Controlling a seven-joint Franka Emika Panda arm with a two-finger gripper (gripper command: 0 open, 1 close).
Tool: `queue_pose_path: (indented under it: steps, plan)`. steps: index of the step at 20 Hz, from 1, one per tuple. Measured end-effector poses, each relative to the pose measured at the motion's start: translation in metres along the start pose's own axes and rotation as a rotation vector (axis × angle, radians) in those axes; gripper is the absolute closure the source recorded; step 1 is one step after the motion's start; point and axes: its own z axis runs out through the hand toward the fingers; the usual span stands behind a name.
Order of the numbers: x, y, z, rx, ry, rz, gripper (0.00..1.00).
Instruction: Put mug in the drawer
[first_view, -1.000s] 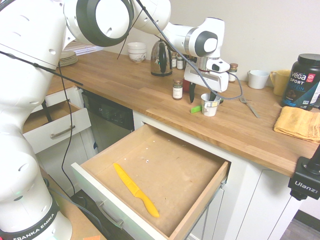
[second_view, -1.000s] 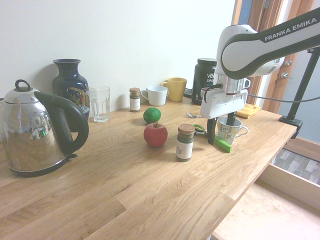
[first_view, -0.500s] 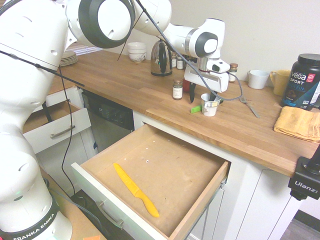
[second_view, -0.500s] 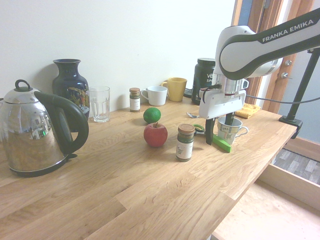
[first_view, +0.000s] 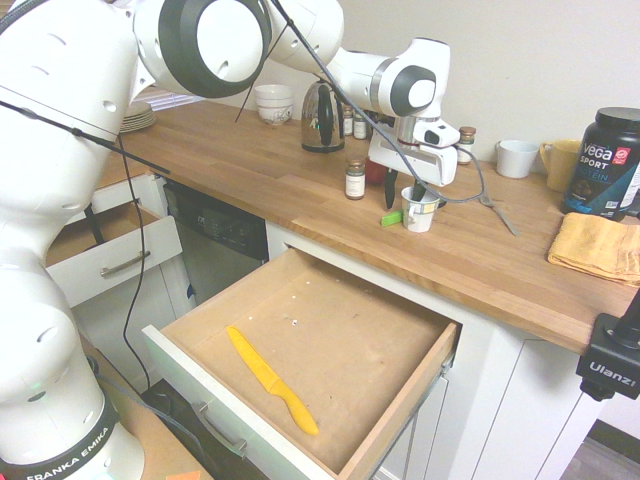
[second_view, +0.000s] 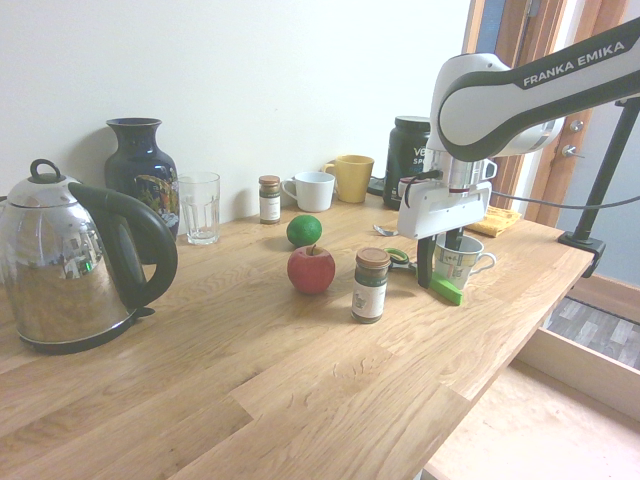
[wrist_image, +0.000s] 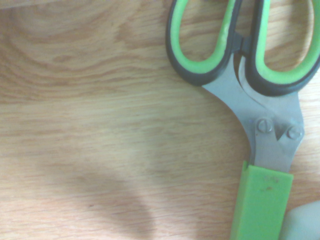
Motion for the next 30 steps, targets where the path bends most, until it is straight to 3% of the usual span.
queue_pose_path:
  steps: [20,30]
  plan:
    - [0.0,-0.001,-0.002,0.003,0.002,-0.001,1.0]
    - [0.005,-0.006,-0.025,0.027,0.026,-0.003,1.0]
